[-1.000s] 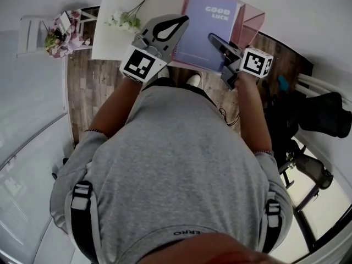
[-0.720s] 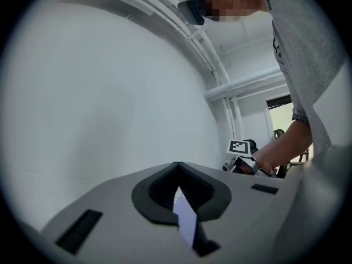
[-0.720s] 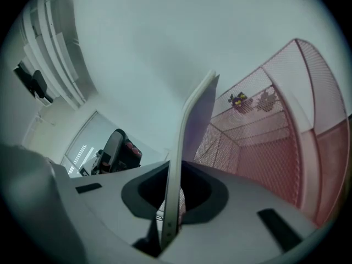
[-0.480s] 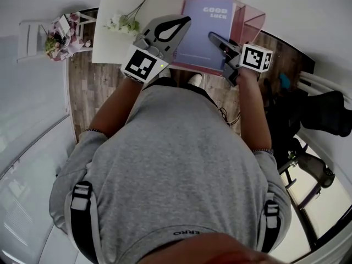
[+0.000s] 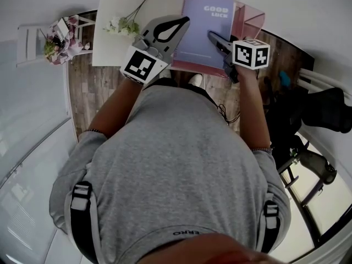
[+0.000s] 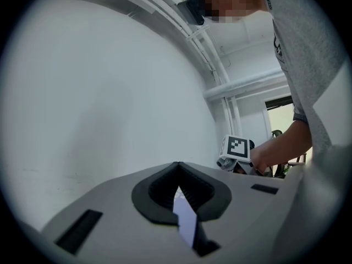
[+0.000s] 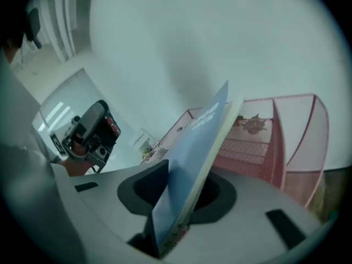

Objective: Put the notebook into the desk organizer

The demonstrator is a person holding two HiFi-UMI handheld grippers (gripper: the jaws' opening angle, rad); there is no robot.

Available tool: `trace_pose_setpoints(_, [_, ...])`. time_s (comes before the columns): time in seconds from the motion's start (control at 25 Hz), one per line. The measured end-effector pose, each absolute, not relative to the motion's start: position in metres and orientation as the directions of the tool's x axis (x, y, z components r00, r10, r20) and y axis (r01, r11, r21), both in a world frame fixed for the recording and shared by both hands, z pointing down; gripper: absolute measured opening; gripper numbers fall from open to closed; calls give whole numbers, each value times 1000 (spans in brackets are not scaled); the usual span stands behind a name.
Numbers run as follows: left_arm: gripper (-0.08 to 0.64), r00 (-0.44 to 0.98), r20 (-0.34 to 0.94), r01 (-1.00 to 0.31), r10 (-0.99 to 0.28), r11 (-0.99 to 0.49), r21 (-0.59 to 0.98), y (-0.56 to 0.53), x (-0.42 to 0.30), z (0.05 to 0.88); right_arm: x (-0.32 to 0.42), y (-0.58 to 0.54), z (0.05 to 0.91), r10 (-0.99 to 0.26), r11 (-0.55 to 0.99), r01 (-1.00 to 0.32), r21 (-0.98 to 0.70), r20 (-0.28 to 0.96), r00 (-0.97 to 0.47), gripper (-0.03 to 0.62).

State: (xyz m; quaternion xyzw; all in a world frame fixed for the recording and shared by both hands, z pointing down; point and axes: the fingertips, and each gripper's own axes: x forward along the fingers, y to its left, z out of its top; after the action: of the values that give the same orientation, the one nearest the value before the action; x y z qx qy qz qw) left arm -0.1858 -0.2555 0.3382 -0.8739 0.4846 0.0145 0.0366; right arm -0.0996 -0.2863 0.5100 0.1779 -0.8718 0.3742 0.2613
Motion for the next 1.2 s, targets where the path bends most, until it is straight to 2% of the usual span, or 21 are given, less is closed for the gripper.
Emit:
trace_pose_setpoints(0.28, [18,545,-62,-838,-836,-543,-47,-253,-184,341,-104,-288,503,-156,756,-530,-385,680,-717,118])
trace_pose_setpoints(0.52, [18,558,-55,-830,-828,-555,-50,-252,-182,344,-100,-289,512,-173,771,-546,-328,716,-676,127])
trace_pose_setpoints(0.72, [18,563,-58,-826,-824,-561,-47,-252,-181,343,-96,-291,522,-212,814,-552,-179,794,-570,132])
trace_pose_setpoints(1.2, [18,574,-43,-819,-818,-572,-50,-254,-181,349,-96,-288,539,-252,848,-529,-35,851,-461,138])
